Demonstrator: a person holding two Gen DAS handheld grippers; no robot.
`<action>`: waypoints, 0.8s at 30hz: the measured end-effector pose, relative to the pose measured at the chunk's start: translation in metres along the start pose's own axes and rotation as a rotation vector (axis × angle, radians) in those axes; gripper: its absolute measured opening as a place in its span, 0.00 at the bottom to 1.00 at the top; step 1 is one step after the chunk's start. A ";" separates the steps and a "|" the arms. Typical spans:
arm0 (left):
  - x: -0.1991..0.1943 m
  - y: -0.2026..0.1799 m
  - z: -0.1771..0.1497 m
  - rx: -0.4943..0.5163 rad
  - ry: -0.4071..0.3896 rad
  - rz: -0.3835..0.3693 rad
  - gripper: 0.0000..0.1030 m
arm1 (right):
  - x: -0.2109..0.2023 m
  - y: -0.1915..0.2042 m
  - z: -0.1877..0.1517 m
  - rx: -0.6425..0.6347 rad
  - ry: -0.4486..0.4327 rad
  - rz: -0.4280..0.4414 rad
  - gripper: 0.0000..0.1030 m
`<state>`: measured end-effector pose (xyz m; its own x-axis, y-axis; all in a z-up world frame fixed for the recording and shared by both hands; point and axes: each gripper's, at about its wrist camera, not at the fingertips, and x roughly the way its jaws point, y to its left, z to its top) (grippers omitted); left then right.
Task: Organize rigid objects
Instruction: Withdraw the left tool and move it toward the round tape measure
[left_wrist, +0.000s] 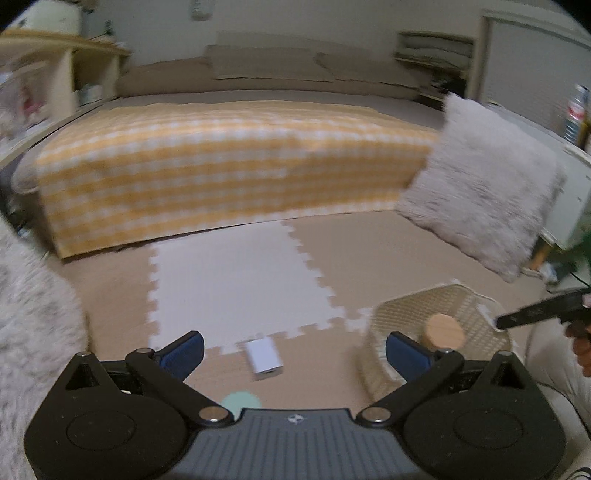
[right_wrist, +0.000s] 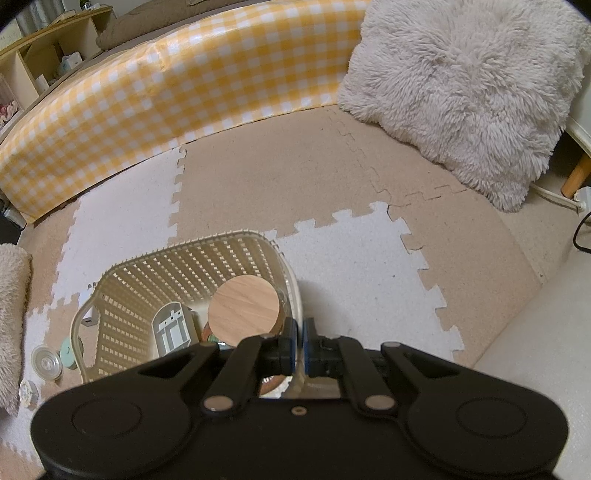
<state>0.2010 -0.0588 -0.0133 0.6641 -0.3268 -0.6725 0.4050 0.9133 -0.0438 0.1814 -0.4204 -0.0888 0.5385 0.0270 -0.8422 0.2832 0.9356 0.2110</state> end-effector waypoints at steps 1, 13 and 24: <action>0.000 0.008 -0.002 -0.018 0.002 0.008 1.00 | 0.000 0.001 0.000 -0.001 0.000 0.000 0.04; 0.017 0.091 -0.034 -0.235 0.126 0.068 1.00 | 0.000 0.001 0.000 -0.001 0.000 -0.001 0.04; 0.048 0.123 -0.075 -0.437 0.328 0.206 1.00 | 0.000 0.001 -0.001 0.000 0.001 0.001 0.04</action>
<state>0.2351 0.0558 -0.1065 0.4443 -0.1028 -0.8900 -0.0551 0.9884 -0.1417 0.1807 -0.4190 -0.0896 0.5381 0.0283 -0.8424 0.2822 0.9357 0.2117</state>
